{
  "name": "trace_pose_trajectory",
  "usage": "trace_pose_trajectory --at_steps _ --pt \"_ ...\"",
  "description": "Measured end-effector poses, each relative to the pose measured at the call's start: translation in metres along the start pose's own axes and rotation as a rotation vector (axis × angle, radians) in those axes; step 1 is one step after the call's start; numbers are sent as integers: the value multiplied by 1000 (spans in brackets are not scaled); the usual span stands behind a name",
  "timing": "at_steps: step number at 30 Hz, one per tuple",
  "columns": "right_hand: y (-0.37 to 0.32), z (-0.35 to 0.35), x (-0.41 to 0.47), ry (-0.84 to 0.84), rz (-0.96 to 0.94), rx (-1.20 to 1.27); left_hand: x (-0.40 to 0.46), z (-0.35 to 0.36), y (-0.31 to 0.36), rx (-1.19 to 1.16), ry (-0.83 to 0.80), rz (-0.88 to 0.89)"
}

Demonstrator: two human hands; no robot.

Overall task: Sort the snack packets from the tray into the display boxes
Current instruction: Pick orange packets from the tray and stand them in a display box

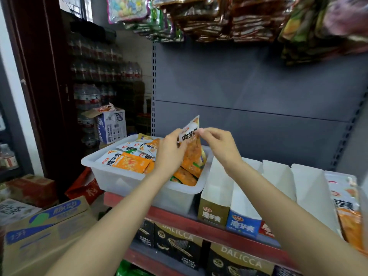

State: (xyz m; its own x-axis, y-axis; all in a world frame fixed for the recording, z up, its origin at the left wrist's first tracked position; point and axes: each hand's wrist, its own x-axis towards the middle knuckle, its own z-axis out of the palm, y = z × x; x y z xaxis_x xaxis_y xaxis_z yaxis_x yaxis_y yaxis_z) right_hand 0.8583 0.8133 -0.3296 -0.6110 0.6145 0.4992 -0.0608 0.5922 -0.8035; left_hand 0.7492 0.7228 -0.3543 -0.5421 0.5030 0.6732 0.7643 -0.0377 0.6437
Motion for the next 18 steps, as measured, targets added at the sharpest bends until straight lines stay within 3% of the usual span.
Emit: trace_pose_trajectory --at_steps 3,8,15,18 --pt "12 -35 -10 27 -63 -54 0 11 24 -172 -68 -11" --pt "23 -99 -34 77 -14 37 -15 50 68 -458 -276 -70" --pt "40 -196 -75 308 1 -47 -31 139 125 -485 -349 -58" --pt "52 -235 -89 423 26 -111 -39 174 140 -377 -433 -15"
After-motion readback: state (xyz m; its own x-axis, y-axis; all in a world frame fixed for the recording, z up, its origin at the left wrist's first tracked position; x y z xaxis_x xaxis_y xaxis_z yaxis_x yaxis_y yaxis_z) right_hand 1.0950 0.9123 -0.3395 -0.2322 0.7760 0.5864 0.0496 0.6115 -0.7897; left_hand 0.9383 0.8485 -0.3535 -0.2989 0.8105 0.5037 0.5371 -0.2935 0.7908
